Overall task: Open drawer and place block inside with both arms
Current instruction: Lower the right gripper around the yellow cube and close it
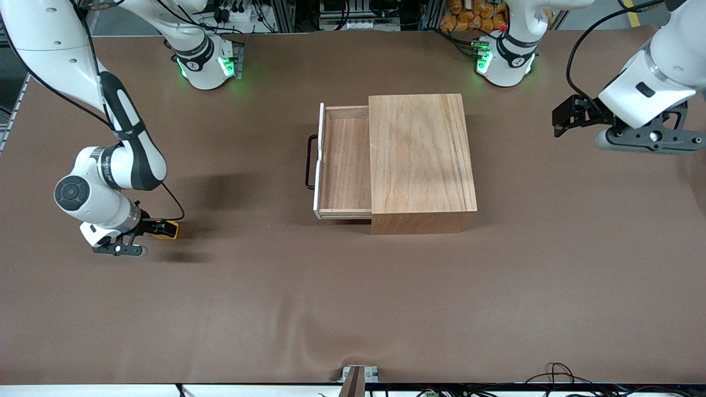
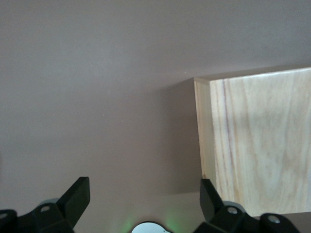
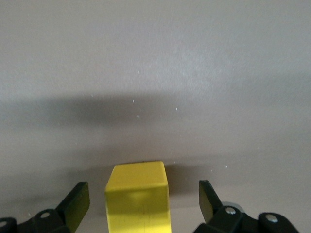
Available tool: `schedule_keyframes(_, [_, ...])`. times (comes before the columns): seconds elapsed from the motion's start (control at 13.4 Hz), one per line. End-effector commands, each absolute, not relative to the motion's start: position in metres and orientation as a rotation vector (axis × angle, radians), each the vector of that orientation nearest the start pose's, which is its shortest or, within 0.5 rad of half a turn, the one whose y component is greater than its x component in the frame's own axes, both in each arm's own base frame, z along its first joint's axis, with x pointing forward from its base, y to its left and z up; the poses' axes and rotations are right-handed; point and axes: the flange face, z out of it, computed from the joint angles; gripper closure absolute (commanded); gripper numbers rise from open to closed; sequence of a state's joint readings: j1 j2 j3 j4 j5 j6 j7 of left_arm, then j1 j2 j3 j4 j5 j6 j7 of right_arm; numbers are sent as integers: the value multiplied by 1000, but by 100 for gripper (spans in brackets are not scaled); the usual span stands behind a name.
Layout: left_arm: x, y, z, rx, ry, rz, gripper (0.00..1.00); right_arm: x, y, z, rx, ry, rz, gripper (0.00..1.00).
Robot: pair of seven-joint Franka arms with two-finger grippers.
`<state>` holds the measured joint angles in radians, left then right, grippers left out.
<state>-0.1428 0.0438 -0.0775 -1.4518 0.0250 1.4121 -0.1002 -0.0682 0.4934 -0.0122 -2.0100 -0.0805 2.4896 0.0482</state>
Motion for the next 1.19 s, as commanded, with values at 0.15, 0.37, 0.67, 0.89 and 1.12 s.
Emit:
schedule_keyframes(0.15, [515,-81,622,-3081,192,81,0,594,-48,190,-3198,63,61,91])
schedule_keyframes(0.37, [523,-76,628,-3076,177,58,0,593,-44,194,-3198,55,68,99])
schedule_keyframes(0.67, [527,-69,631,-3078,157,64,0,593,-29,232,-3203,17,49,99])
schedule_keyframes(0.89, [543,-45,635,-3087,98,43,0,603,-12,284,-3207,-8,121,97])
schedule_keyframes(1.12, [551,-35,635,-3104,105,24,0,611,-8,322,-3200,2,192,96])
